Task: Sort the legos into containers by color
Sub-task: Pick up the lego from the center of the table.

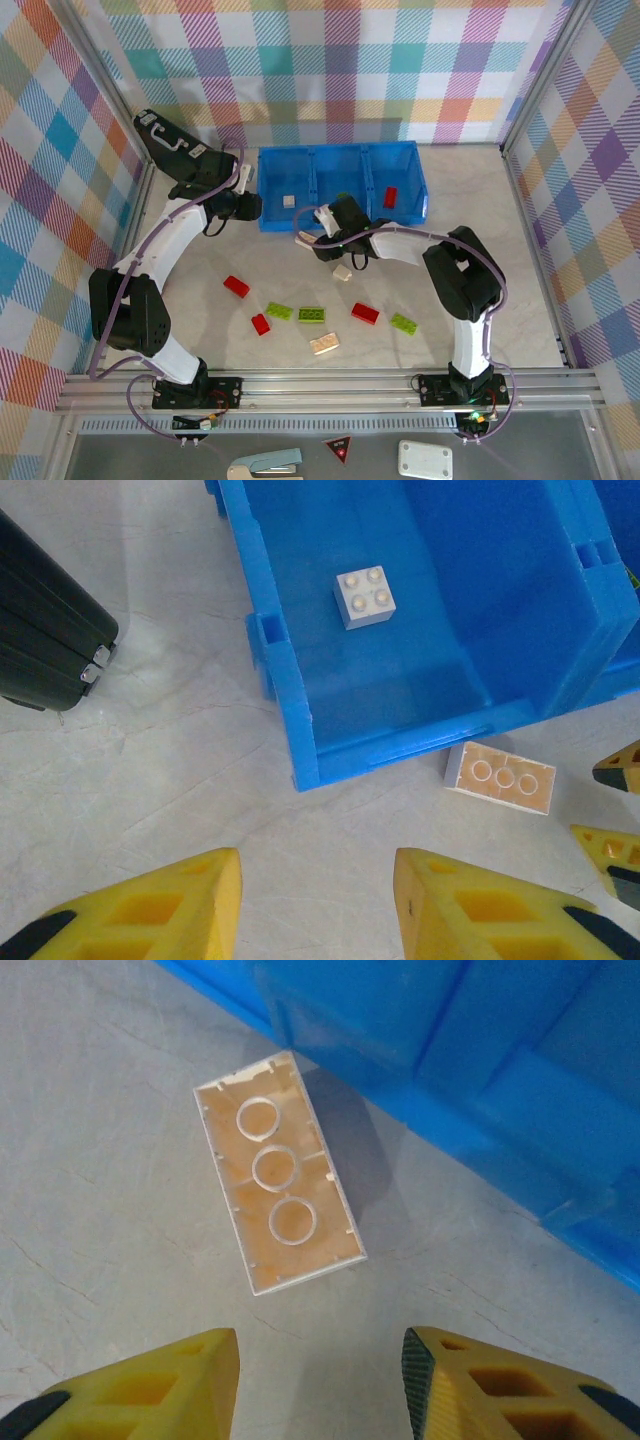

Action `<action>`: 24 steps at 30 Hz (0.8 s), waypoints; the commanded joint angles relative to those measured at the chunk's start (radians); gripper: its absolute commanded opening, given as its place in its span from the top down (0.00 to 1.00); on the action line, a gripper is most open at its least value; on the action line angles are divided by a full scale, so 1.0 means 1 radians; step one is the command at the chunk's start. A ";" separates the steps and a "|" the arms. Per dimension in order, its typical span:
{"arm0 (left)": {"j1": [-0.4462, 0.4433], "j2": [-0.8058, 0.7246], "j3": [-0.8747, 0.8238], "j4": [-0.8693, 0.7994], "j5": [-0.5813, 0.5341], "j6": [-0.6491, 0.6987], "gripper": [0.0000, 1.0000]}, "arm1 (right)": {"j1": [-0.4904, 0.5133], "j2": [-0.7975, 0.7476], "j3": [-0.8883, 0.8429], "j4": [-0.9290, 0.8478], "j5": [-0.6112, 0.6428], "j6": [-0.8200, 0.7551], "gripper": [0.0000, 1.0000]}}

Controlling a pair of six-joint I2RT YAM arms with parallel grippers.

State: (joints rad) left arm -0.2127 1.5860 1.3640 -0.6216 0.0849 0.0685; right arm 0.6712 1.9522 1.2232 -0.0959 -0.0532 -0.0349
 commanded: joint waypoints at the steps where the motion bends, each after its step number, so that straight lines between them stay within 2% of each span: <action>1: 0.007 -0.017 0.001 0.006 -0.010 0.009 0.56 | 0.004 0.020 0.025 0.030 -0.042 -0.049 0.51; 10: 0.007 -0.012 0.000 0.005 -0.014 0.010 0.56 | 0.004 0.070 0.077 0.019 -0.046 -0.127 0.44; 24: 0.007 -0.011 0.000 0.002 -0.024 0.014 0.56 | 0.009 0.155 0.201 -0.059 -0.082 -0.196 0.44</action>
State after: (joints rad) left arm -0.2127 1.5860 1.3640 -0.6216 0.0692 0.0689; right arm 0.6743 2.0804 1.3827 -0.1303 -0.1036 -0.1967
